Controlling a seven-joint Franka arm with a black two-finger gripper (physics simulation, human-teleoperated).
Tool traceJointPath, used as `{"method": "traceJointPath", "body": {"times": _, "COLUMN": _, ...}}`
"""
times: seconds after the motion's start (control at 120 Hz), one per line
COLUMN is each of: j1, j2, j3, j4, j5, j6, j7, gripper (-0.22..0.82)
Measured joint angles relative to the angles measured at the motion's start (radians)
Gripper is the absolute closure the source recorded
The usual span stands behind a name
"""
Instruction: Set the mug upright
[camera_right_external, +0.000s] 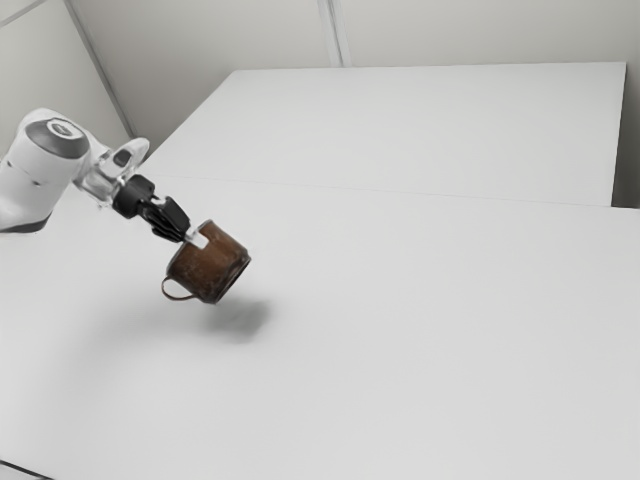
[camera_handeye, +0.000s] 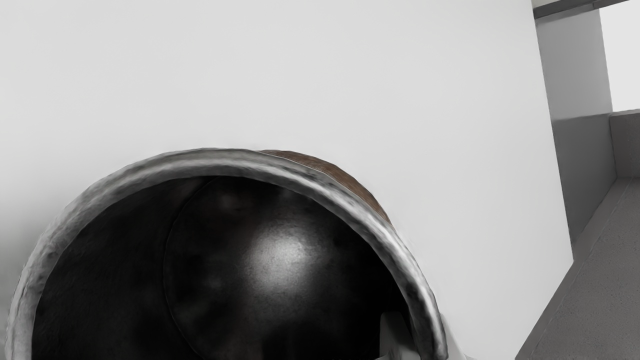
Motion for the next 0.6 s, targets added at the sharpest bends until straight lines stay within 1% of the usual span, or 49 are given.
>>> {"method": "traceJointPath", "body": {"times": 0.133, "j1": -0.009, "j2": -0.019, "j3": -0.092, "j4": 0.016, "j5": 0.247, "j6": 0.119, "j7": -0.1, "gripper": 0.78}}
{"method": "traceJointPath", "body": {"times": 0.325, "j1": -0.007, "j2": -0.039, "j3": -0.194, "j4": -0.013, "j5": 0.511, "j6": 0.255, "j7": -0.269, "gripper": 0.79}}
{"method": "traceJointPath", "body": {"times": 0.392, "j1": -0.017, "j2": -0.041, "j3": -0.213, "j4": -0.054, "j5": 0.565, "j6": 0.309, "j7": -0.327, "gripper": 0.79}}
{"method": "traceJointPath", "body": {"times": 0.483, "j1": -0.031, "j2": -0.041, "j3": -0.22, "j4": -0.12, "j5": 0.605, "j6": 0.394, "j7": -0.399, "gripper": 0.79}}
{"method": "traceJointPath", "body": {"times": 0.6, "j1": -0.014, "j2": -0.041, "j3": -0.242, "j4": -0.174, "j5": 0.628, "j6": 0.5, "j7": -0.482, "gripper": 0.79}}
